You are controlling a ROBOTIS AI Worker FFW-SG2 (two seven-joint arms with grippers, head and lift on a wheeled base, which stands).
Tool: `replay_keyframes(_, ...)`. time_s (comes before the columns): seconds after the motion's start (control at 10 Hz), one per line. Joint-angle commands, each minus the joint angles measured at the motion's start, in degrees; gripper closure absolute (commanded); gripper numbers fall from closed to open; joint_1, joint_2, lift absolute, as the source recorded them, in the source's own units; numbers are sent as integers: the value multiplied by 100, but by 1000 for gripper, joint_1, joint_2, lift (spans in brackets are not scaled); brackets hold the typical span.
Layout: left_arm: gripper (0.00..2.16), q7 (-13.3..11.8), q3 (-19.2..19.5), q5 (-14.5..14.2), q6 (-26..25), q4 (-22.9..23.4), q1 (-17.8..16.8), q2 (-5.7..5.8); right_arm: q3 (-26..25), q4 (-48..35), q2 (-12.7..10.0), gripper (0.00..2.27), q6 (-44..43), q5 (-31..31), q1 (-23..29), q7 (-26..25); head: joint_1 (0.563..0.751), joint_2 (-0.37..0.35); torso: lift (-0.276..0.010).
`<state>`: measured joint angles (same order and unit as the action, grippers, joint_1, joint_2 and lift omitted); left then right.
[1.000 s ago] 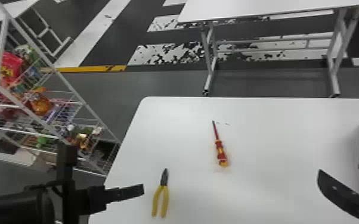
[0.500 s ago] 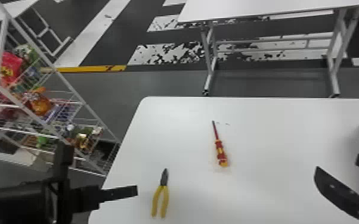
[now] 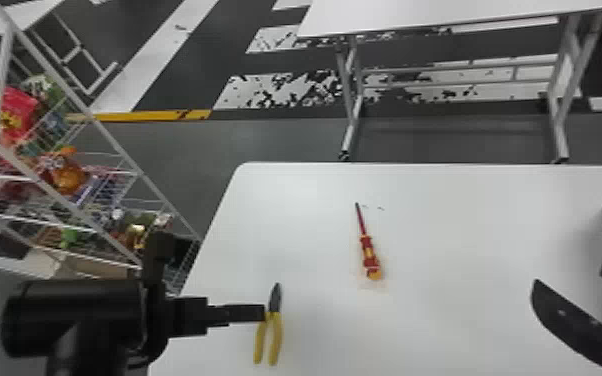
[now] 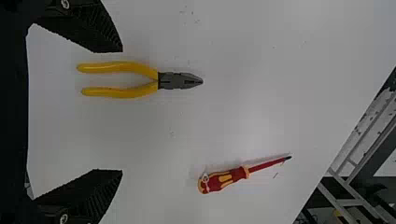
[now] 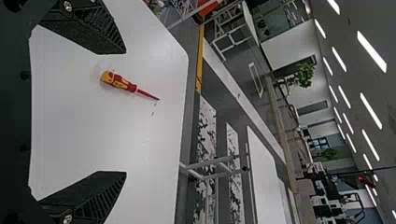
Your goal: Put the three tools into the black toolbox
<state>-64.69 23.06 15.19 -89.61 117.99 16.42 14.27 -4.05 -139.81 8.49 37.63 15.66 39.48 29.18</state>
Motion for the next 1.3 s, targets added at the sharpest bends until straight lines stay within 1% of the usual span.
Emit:
replay_keyframes(0.0, 70, 0, -197, 107, -42, -435, -324, -12, -69, 7, 4, 76, 47, -1, -37, 0, 695, 350, -51)
replay_keyframes(0.2, 70, 9, -416, 283, -42, -944, -649, 6, -113, 16, 13, 76, 65, -1, -54, 9, 695, 350, -51)
replay_keyframes(0.3, 70, 9, -452, 309, -42, -1146, -719, -3, -122, 24, 30, 76, 65, -1, -54, 26, 695, 350, -51)
replay_keyframes(0.5, 70, 9, -487, 309, -42, -1357, -711, -3, -122, 24, 30, 76, 47, 8, -10, 53, 695, 350, -51)
replay_keyframes(0.6, 70, 9, -513, 318, -42, -1480, -711, 14, -122, 24, 21, 76, 12, 8, 25, 70, 695, 350, -51)
replay_keyframes(0.8, 70, -26, -548, 406, -42, -1621, -728, 85, -113, 24, 21, 76, -216, 34, 122, 70, 695, 350, -51)
replay_keyframes(0.9, 73, -140, -566, 529, -42, -1647, -807, 137, -105, 33, 21, 76, -234, 43, 122, 70, 695, 350, -51)
replay_keyframes(1.0, 73, -193, -583, 652, -42, -1603, -851, 173, -87, 42, 13, 76, -287, 43, 130, 70, 695, 350, -51)
replay_keyframes(1.1, 73, -184, -768, 1039, -42, -1551, -939, 190, -78, 68, 13, 76, -322, 51, 130, 70, 695, 350, -51)
replay_keyframes(1.2, 76, -193, -1093, 1496, -42, -1542, -1036, 181, -78, 121, 13, 76, -392, 95, 122, 79, 695, 350, -51)
